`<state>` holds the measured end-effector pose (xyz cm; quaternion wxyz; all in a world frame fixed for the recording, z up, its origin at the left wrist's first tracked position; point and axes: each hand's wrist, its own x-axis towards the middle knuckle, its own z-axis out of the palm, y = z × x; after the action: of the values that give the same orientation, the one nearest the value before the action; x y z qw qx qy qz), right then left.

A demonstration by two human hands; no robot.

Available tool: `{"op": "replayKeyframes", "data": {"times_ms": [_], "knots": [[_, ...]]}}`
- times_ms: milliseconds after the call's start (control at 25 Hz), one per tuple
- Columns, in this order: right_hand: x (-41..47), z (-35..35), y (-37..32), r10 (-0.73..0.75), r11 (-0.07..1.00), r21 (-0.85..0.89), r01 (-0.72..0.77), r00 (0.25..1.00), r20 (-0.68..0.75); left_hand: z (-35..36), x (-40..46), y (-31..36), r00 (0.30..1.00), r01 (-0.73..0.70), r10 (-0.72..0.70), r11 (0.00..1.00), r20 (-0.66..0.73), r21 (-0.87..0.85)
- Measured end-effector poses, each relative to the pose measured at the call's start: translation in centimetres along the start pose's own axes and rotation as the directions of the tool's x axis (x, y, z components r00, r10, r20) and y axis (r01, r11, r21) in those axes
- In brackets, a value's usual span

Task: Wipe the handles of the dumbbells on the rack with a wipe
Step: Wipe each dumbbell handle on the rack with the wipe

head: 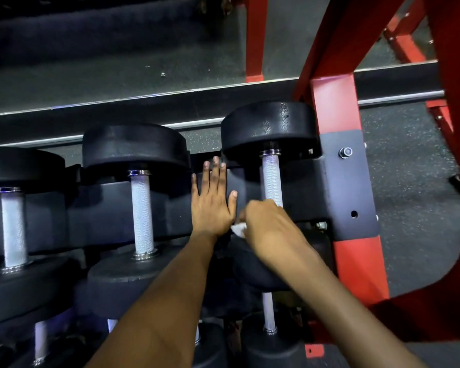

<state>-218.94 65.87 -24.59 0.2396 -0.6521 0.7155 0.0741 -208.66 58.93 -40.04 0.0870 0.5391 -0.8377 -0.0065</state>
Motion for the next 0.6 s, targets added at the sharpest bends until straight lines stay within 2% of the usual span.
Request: {"op": "replayKeyframes", "data": {"times_ms": [80,160,240,320,400,480,520,600], "knots": [[1.5,-0.2,0.5,-0.136,0.990,-0.053,0.133,0.989,-0.054,-0.1,0.0,0.0,1.000,-0.006,0.006,1.000,0.007,-0.013],[1.8,0.0,2.6,-0.225,0.971,-0.058,0.230,0.971,0.081,-0.1,-0.2,0.0,1.000,0.003,-0.003,0.999,0.002,-0.035],[0.5,0.4,5.1,-0.234,0.972,0.008,0.235,0.960,0.156,0.2,-0.2,-0.1,1.000,0.001,-0.001,0.999,-0.002,-0.032],[-0.8,0.3,6.6,-0.169,0.977,0.144,0.156,0.983,0.079,0.3,-0.2,-0.2,1.000,0.000,0.000,1.000,-0.004,-0.022],[-1.0,0.7,6.7,-0.232,0.963,0.147,0.227,0.973,0.019,0.4,-0.2,-0.2,1.000,0.002,-0.003,0.999,-0.006,-0.032],[-0.7,1.2,7.4,-0.295,0.949,0.130,0.287,0.955,0.039,0.3,-0.2,-0.2,1.000,-0.002,0.001,1.000,-0.011,-0.031],[-1.0,1.0,8.3,-0.250,0.962,0.126,0.240,0.966,0.066,0.3,-0.2,-0.1,1.000,-0.003,0.002,1.000,-0.012,-0.028],[-2.1,0.4,10.2,0.000,0.987,0.163,-0.008,0.999,0.050,0.2,-0.2,-0.1,1.000,0.001,-0.002,1.000,-0.016,-0.029]]}}
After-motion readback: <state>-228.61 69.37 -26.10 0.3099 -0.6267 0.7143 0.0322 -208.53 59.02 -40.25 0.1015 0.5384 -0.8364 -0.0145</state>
